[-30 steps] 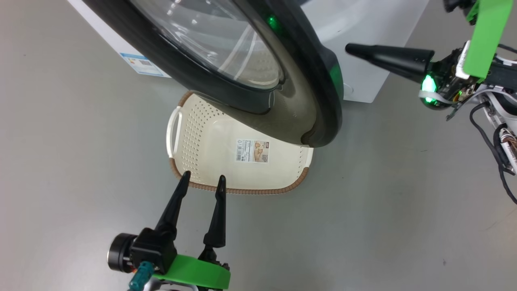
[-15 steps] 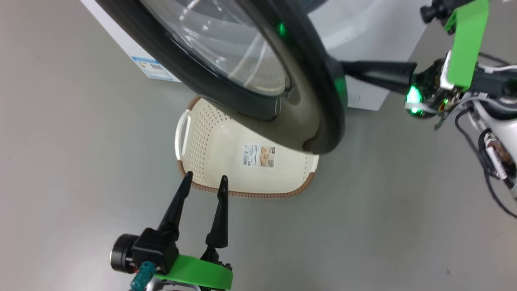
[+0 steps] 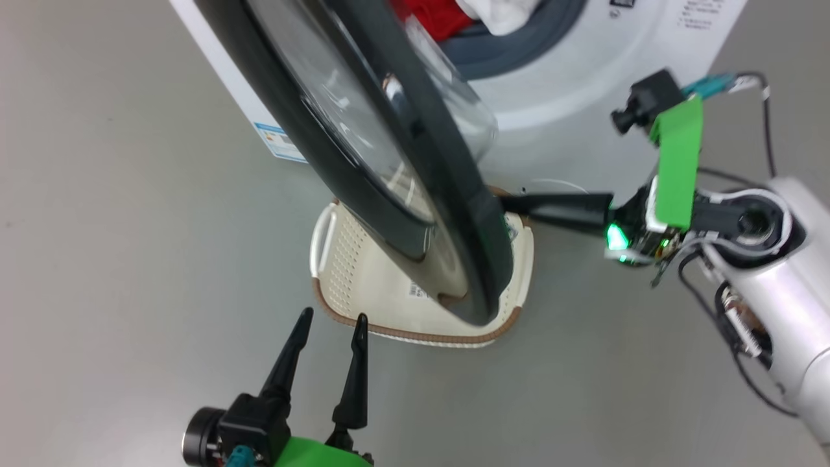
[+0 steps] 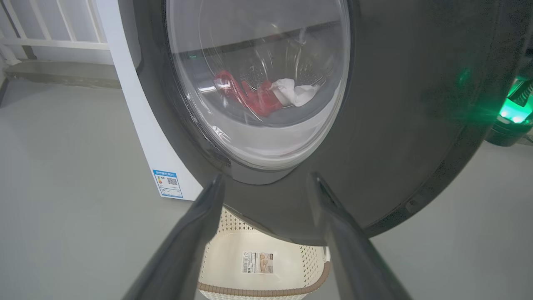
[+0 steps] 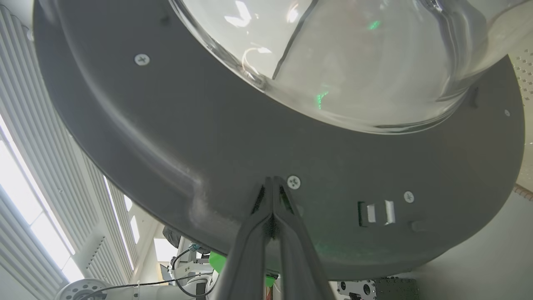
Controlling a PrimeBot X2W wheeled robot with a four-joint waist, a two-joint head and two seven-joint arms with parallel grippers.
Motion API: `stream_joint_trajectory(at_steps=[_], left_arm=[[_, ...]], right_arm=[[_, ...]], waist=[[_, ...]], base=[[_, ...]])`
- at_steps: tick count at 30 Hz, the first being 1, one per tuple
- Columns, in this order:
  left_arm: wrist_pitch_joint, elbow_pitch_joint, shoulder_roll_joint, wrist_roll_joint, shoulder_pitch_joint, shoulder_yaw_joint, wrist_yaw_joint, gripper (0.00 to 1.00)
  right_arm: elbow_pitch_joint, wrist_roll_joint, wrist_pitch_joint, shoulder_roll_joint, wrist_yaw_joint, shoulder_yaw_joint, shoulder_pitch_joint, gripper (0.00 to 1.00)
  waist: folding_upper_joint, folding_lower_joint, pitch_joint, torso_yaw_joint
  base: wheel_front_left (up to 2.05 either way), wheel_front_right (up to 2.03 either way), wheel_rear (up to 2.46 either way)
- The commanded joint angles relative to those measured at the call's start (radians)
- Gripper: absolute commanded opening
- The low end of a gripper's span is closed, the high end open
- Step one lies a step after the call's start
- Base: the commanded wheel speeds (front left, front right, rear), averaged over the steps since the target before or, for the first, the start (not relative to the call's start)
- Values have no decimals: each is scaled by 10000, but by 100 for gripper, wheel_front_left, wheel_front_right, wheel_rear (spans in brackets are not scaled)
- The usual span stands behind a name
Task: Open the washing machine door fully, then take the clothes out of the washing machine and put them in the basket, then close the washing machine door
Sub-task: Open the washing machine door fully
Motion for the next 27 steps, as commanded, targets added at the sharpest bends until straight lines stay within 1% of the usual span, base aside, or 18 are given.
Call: stream_joint_trajectory(at_steps=[1, 14, 21, 27], left_arm=[[-92, -196, 112, -69, 109, 307, 7, 100], [-92, -256, 112, -4, 698, 510, 60, 100], [-92, -245, 112, 22, 882, 618, 54, 100], [-92, -222, 112, 43, 1005, 672, 90, 100]], right_arm=[[-319, -108, 105, 253, 75, -5, 352, 0], [-429, -712, 280, 1176, 75, -369, 1403, 0], [-396, -986, 467, 1565, 75, -577, 1750, 0], [-396, -1232, 596, 1889, 75, -737, 1974, 0]], waist=[[0, 0, -331, 298], [0, 0, -1188, 1237], [0, 0, -1412, 1697], [0, 0, -1555, 1950]], base=[[0, 0, 0], [0, 0, 0], [0, 0, 0], [0, 0, 0]])
